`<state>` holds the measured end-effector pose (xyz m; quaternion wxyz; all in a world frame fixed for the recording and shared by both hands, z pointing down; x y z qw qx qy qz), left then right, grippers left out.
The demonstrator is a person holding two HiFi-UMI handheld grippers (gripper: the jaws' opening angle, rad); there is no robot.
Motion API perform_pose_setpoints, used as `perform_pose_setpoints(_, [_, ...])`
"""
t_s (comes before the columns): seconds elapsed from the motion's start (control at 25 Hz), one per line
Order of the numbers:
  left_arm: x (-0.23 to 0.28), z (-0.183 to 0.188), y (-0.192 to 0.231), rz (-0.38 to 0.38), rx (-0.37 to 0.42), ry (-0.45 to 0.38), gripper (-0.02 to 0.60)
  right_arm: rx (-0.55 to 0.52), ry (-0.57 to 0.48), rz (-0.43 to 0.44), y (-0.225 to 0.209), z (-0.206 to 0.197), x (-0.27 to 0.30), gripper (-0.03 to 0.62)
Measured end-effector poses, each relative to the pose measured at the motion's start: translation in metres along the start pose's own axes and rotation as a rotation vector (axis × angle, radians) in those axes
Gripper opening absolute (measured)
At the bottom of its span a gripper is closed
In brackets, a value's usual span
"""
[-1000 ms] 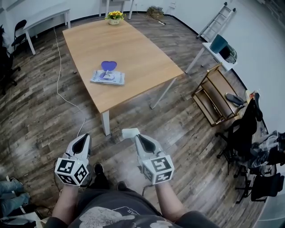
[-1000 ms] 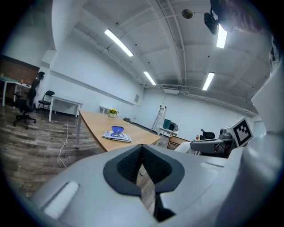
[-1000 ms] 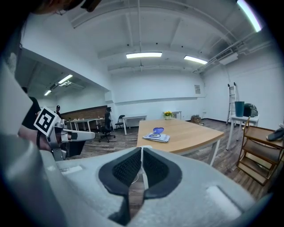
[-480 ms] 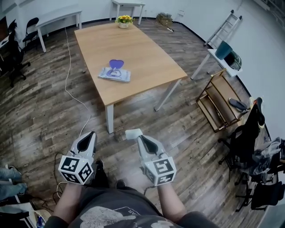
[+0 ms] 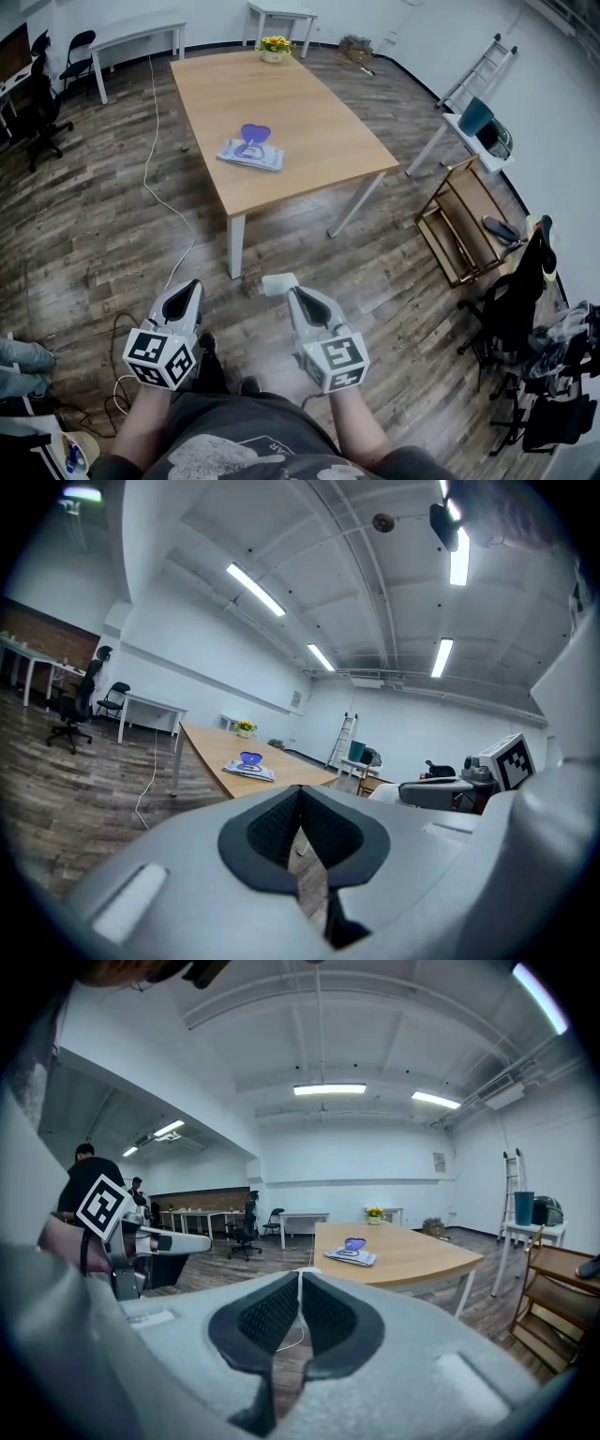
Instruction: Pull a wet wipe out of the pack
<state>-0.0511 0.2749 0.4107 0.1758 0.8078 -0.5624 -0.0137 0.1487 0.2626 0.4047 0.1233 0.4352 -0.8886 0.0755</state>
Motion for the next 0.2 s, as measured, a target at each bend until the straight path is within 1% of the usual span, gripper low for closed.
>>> perform_pose_setpoints(0.2, [-0.0029,-0.0026,-0.0035,-0.002,-0.006,0.000,0.018,-0.002,0.009,0.004,0.0032,-0.0031,-0.0018,0.003])
Point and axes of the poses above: the fingertips, and each gripper's own axes: x forward along the fingers, y to its left, z out of its top, the point moved 3 cm from there along -x, backward along the fingers, and after that the axes turned 2 degrees about z, right-handed, at the moved point
